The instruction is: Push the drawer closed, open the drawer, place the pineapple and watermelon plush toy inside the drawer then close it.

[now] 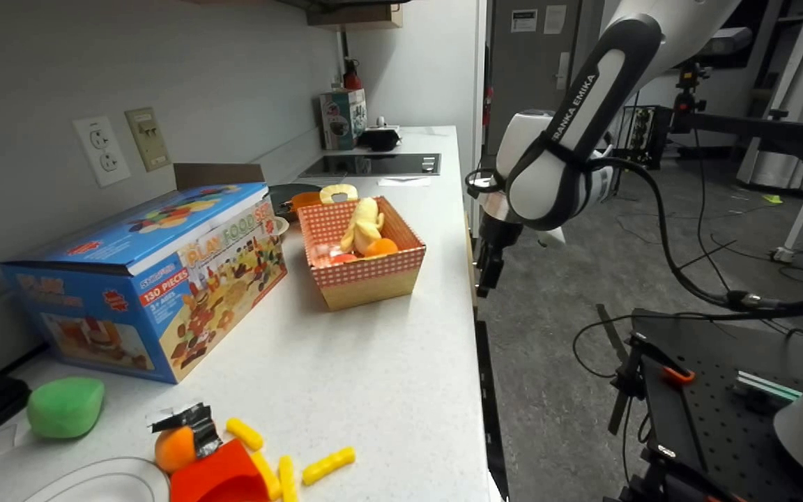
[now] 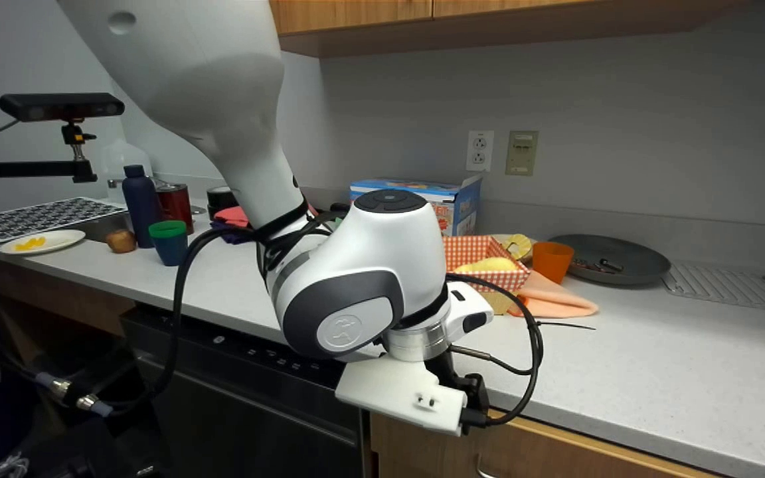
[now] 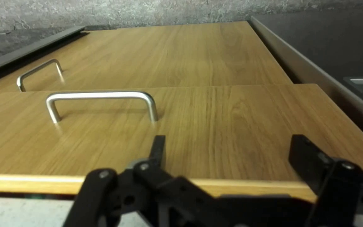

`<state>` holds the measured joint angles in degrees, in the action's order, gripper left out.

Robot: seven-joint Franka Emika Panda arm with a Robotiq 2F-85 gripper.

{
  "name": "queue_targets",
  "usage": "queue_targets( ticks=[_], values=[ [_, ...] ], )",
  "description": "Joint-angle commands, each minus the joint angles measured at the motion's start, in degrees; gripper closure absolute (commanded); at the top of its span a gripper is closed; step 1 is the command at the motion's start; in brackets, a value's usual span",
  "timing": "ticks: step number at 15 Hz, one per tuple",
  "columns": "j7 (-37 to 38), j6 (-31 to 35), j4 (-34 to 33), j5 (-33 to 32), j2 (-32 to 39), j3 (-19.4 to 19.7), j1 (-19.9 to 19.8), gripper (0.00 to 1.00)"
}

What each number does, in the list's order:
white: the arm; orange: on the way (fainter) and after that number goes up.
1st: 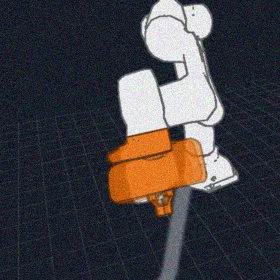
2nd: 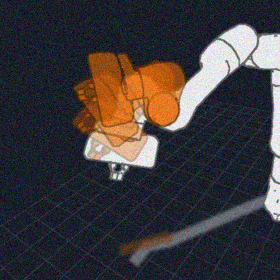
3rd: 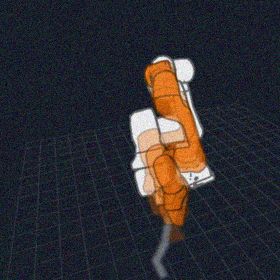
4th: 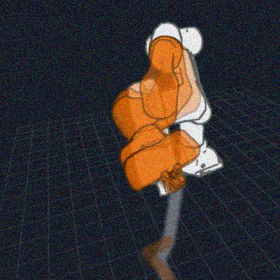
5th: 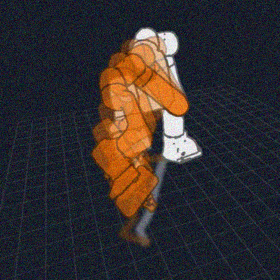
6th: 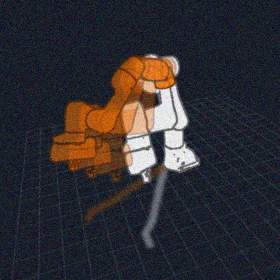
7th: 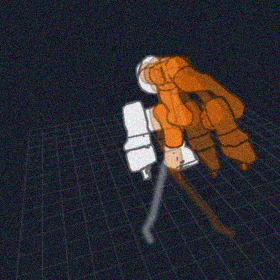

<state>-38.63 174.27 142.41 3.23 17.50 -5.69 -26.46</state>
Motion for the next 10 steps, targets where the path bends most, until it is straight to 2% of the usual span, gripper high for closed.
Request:
queue_targets(
  ticks=[1, 2, 5, 10],
  values=[
    [-2.45, 0.99, -0.11, -0.20, -0.39, -0.31, -2.34, 0.00],
    [-1.97, 0.40, 0.97, -1.08, -1.73, 1.23, -1.79, 0.00],
    [-3.52, -0.57, 3.97, -0.45, -5.78, 0.61, -4.16, 0.00],
    [-10.26, -1.08, 9.31, 6.11, -15.35, -6.13, -10.70, 0.00]
  ],
)
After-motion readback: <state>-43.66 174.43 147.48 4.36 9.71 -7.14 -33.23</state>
